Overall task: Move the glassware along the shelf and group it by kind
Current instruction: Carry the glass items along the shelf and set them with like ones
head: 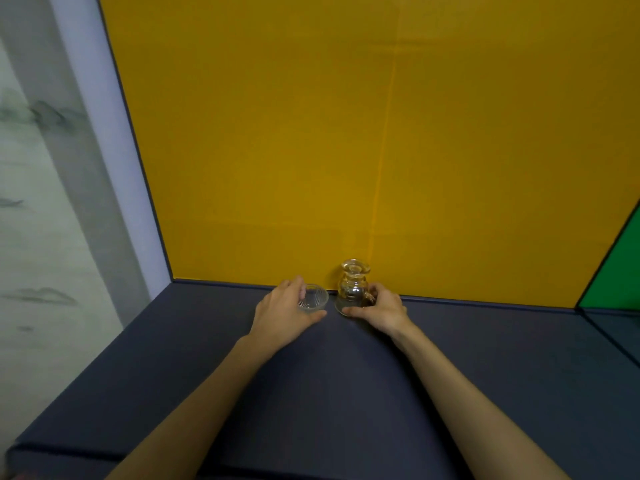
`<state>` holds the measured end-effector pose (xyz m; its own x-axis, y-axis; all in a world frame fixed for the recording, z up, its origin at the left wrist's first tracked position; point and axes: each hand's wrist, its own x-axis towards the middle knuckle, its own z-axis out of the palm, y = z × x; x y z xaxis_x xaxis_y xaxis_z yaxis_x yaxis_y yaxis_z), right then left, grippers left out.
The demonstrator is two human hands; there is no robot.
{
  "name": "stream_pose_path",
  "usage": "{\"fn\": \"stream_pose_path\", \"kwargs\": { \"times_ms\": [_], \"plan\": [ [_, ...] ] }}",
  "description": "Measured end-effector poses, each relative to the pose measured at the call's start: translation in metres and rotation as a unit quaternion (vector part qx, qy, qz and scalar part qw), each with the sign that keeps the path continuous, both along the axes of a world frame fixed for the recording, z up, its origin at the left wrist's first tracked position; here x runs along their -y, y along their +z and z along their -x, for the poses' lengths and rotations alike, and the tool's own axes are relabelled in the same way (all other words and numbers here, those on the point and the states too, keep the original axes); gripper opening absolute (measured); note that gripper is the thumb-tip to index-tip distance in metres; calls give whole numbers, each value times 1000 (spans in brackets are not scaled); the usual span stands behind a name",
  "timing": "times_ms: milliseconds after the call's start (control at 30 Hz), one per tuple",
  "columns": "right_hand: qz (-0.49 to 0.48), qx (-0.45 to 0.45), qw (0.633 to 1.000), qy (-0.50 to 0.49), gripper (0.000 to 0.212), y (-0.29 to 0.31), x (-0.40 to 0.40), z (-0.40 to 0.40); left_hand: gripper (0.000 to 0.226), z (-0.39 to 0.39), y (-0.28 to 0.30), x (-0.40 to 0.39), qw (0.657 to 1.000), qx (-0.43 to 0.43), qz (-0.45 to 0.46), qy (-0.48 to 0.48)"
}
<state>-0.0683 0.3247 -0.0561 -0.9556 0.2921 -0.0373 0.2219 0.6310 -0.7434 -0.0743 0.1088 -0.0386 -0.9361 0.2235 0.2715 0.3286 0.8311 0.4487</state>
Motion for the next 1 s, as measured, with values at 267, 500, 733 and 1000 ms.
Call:
{"fn": "stream_pose_path", "kwargs": {
  "times_ms": [267,500,733,1000],
  "plan": [
    [7,-14,1000,-4,81,4,4,-6,94,-4,-1,0,994,68,-82,25],
    [29,-83,996,9,51,19,-5,-33,73,-8,-1,16,988,71,-130,36],
    [20,-97,995,5,47,59,-9,-56,65,-11,-2,26,985,41,-166,8],
    [39,-139,989,-25,63,81,-7,-67,60,-13,4,22,985,28,-169,-18]
  ]
}}
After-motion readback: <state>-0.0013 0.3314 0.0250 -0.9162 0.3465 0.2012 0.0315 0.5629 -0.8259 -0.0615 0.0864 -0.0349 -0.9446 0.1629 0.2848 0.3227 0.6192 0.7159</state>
